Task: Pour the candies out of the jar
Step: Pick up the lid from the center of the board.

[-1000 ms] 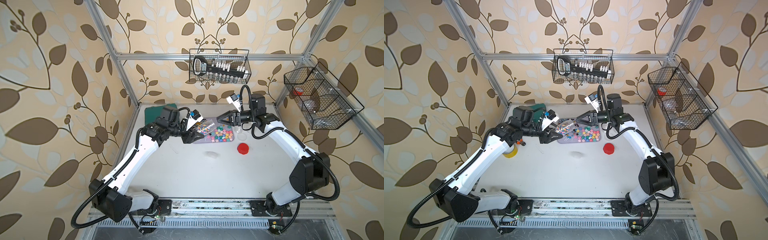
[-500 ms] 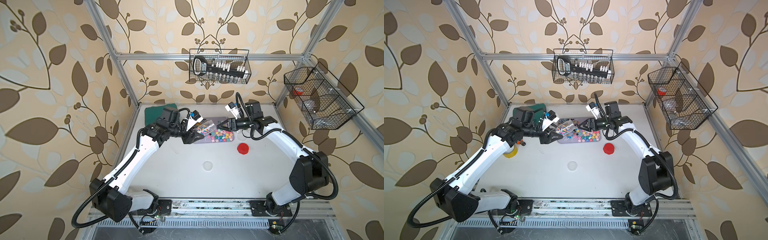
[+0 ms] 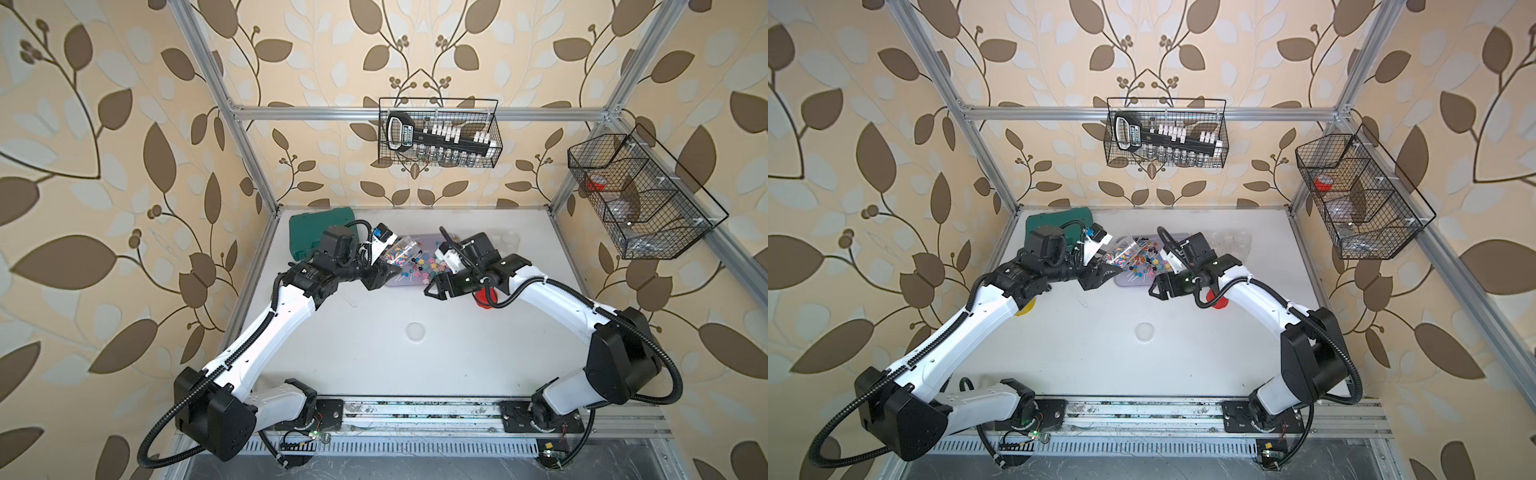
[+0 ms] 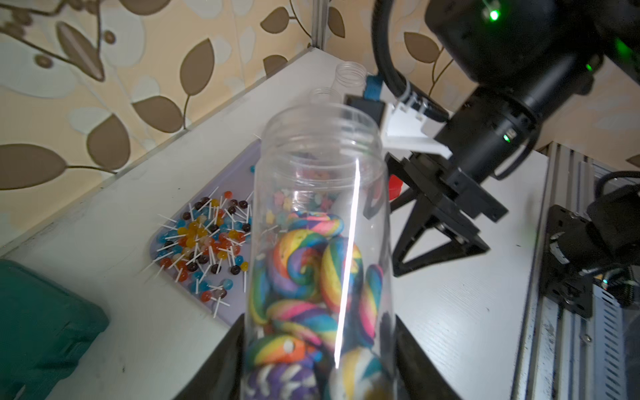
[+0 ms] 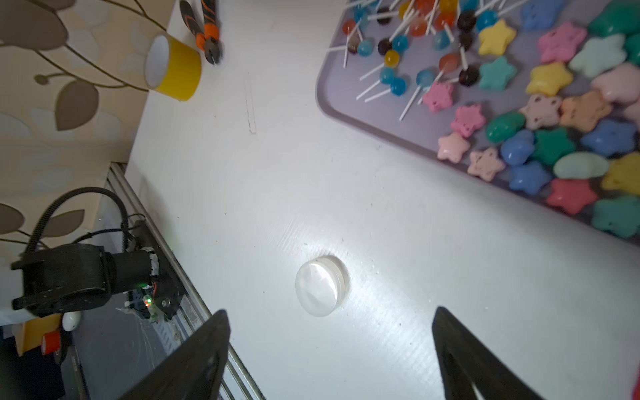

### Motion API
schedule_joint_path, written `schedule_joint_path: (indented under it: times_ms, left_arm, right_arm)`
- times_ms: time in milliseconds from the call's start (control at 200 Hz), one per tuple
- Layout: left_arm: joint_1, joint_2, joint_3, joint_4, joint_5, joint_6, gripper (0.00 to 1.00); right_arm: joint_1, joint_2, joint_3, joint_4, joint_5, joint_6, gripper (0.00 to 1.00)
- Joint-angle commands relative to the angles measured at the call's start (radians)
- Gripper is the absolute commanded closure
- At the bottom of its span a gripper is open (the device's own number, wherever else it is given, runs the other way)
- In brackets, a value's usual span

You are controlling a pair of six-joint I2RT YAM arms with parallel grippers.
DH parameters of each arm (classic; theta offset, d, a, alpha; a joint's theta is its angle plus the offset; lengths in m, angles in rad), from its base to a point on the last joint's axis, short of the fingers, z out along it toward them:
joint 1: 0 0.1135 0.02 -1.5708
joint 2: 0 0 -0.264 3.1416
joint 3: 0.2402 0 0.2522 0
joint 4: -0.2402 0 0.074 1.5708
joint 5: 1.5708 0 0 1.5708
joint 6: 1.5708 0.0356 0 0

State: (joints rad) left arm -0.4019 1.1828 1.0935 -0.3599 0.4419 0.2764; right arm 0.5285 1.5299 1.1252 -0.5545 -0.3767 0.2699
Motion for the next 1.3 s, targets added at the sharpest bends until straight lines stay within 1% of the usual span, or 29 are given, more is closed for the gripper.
schedule_joint_path:
  times_ms: [0,105,130,250,295,365,525,755,1005,1300]
  left_arm:
    - [0.031,-0.069,-0.022,0.173,-0.151,-0.089,0.78]
    - [0.081,-0.101,-0.066,0.24,-0.222,-0.16,0.78]
    - [0.099,-0.109,-0.075,0.256,-0.231,-0.177,0.78]
    - [0.175,-0.135,-0.1,0.289,-0.247,-0.251,0.79]
    - [0.201,-0.144,-0.109,0.296,-0.234,-0.271,0.79]
    - [0.223,-0.162,-0.126,0.304,-0.226,-0.276,0.79]
    - [0.228,-0.2,-0.146,0.302,-0.223,-0.264,0.79]
    - [0.228,-0.245,-0.179,0.293,-0.216,-0.263,0.79]
    - [0.229,-0.291,-0.205,0.272,-0.22,-0.258,0.79]
    - [0.228,-0.3,-0.205,0.268,-0.211,-0.259,0.8]
  right_arm:
    - [0.08,-0.03,-0.031,-0.043,0.207,0.063,0.09]
    - [0.161,-0.02,-0.039,-0.044,0.298,0.116,0.09]
    - [0.196,-0.012,-0.038,-0.045,0.315,0.129,0.09]
    - [0.285,0.04,-0.022,-0.043,0.368,0.178,0.09]
    - [0.31,0.064,-0.014,-0.043,0.377,0.193,0.09]
    - [0.345,0.101,0.004,-0.043,0.39,0.205,0.1]
    - [0.403,0.179,0.033,-0.043,0.428,0.234,0.12]
    - [0.439,0.241,0.048,-0.03,0.459,0.252,0.13]
    - [0.44,0.259,0.039,-0.023,0.471,0.25,0.16]
    - [0.441,0.318,0.068,-0.025,0.486,0.234,0.17]
